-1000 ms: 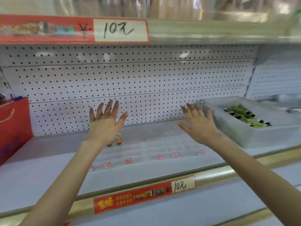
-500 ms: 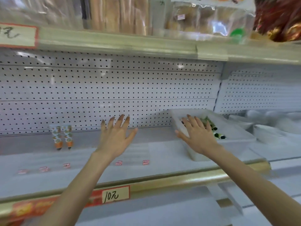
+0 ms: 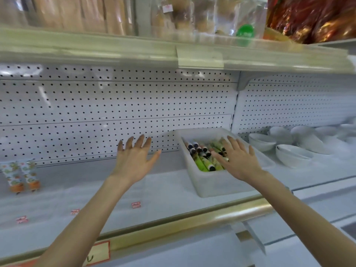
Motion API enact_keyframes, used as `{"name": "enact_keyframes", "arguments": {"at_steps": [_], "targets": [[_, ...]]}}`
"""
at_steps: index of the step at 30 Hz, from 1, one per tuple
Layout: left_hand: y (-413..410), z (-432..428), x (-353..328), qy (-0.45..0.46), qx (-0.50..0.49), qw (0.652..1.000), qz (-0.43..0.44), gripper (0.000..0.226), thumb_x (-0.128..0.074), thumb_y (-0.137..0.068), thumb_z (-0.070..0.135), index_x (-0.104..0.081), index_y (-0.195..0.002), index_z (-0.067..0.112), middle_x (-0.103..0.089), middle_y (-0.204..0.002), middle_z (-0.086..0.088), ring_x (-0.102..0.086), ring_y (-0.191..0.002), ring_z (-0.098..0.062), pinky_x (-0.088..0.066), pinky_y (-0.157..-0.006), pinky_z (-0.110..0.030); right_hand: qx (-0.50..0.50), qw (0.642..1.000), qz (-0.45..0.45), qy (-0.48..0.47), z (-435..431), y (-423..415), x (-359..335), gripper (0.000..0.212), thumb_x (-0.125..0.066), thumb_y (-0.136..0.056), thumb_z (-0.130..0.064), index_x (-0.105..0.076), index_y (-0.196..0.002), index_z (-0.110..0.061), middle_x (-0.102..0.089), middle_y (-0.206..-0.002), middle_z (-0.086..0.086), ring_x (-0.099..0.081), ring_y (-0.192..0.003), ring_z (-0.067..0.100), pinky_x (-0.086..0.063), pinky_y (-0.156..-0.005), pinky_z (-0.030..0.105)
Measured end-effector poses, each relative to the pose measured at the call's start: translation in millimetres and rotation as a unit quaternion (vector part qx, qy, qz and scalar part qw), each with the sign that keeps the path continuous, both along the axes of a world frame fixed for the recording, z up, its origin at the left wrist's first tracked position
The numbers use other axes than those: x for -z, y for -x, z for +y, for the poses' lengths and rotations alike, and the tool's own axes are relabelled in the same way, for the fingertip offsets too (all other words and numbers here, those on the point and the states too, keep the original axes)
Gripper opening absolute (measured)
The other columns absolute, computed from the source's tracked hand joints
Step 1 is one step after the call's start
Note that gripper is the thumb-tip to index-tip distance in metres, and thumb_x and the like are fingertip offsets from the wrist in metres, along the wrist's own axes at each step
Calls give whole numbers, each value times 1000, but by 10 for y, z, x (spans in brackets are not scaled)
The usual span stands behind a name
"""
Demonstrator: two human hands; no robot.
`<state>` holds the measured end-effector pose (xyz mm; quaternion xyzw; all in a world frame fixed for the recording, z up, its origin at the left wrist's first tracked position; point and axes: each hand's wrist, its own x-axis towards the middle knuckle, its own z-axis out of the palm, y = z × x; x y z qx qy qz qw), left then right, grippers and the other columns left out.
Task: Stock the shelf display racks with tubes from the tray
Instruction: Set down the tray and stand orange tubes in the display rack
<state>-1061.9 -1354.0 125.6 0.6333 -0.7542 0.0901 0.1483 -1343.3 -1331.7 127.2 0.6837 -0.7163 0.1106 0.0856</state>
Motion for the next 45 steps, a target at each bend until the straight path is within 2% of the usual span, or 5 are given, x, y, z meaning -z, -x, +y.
{"name": "enact_keyframes", "arguments": {"at_steps": [15,23,29,37,45], "targets": [[573,-953,61,-75,76,994,-6,58,-17,-96,53,-17,-147,24,-9,-157,4,-8,-144,-24,-4,-116,-46,31,998,-36,-49,-809,420,-16,63,-23,-96,-55,-13,-148,-21,-8,-157,0,-12,-143,25,-16,-115,49],[950,-1219,-2,-75,81,994,22,54,-20,-99,46,-18,-147,22,-15,-156,2,-12,-143,-27,-7,-115,-48,-64,991,-78,-90,-1447,372,-160,65,-29,-97,-52,-14,-149,-17,-12,-157,3,-17,-143,24,-23,-113,47],[1115,-1357,52,-87,59,994,23,52,-22,-99,44,-22,-145,22,-21,-154,2,-16,-141,-29,-9,-114,-50,-125,963,-169,-168,-1872,132,-104,58,-47,-96,-31,-26,-144,-7,-43,-140,14,-54,-113,24,-44,-98,36],[1015,-1318,67,-85,25,994,58,49,-24,-99,42,-26,-144,22,-29,-151,4,-25,-138,-25,-15,-112,-45,-114,932,-283,-194,-2130,7,159,59,-64,-87,-31,-49,-125,12,-54,-127,28,-55,-114,40,-43,-100,44],[993,-1317,52,-90,16,981,169,46,-28,-100,37,-35,-142,19,-36,-148,1,-38,-131,-22,-26,-106,-36,-178,881,-352,-261,-2084,54,103,44,-65,-86,-14,-54,-127,-3,-59,-126,10,-62,-99,24,-52,-73,20]]}}
